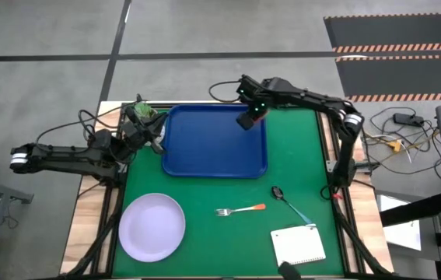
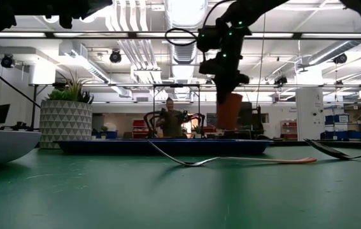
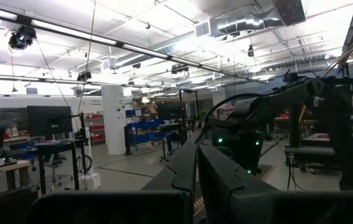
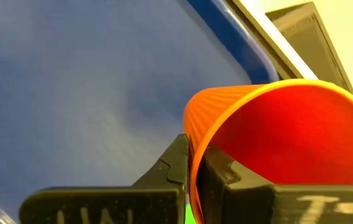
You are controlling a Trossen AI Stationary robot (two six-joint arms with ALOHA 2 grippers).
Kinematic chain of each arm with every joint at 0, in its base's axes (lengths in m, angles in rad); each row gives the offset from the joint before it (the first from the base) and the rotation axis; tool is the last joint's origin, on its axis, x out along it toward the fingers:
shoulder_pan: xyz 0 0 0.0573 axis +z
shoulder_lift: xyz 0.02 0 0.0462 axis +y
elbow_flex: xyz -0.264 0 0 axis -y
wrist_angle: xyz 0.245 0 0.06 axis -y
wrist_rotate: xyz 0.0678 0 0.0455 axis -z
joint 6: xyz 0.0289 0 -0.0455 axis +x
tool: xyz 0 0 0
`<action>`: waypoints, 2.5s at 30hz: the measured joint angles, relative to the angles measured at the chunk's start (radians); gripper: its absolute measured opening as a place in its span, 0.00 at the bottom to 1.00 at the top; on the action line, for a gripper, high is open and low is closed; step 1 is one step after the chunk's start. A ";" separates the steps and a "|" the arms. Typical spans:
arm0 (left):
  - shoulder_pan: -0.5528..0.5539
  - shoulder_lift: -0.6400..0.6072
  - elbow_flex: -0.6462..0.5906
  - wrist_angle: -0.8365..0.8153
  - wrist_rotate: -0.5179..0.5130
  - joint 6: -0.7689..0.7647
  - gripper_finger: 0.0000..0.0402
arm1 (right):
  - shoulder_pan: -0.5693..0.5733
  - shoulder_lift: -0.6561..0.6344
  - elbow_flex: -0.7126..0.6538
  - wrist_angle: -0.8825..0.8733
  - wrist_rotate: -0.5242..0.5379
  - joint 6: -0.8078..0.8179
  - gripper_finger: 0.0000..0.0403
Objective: Pick and place plate/cup/fork/spoon on tray
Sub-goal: Put the orange cup on the blue tray, then put the purple plate on the blue serving tray to the right of the orange cup
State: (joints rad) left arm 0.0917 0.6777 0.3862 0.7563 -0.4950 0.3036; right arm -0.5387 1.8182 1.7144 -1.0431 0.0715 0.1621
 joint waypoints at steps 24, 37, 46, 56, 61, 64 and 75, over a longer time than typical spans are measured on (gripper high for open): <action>0.000 -0.013 0.000 -0.001 0.000 0.001 0.00 | 0.022 0.162 0.066 0.009 0.009 -0.105 0.02; 0.000 -0.013 0.000 0.003 0.000 0.001 0.00 | 0.022 0.152 0.066 0.020 0.068 -0.100 0.24; 0.000 -0.013 0.000 0.004 0.001 0.001 0.00 | 0.074 0.030 0.049 -0.042 0.064 -0.021 0.27; -0.001 0.002 0.000 -0.006 0.004 -0.010 0.00 | 0.372 -0.353 -0.408 0.489 0.059 -0.073 0.22; -0.013 0.036 -0.009 -0.012 0.015 -0.042 0.00 | 0.487 -0.551 -0.730 0.831 0.061 -0.132 0.21; -0.017 0.057 -0.026 -0.010 0.078 -0.113 0.00 | 0.522 -0.664 -0.884 0.958 0.060 -0.149 0.21; -0.100 0.230 -0.013 0.005 0.181 -0.378 0.00 | 0.554 -1.025 -1.286 1.257 0.060 -0.207 0.20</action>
State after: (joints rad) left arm -0.0079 0.9080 0.3728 0.7612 -0.3141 -0.0740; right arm 0.0154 0.7928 0.4282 0.2142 0.1316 -0.0453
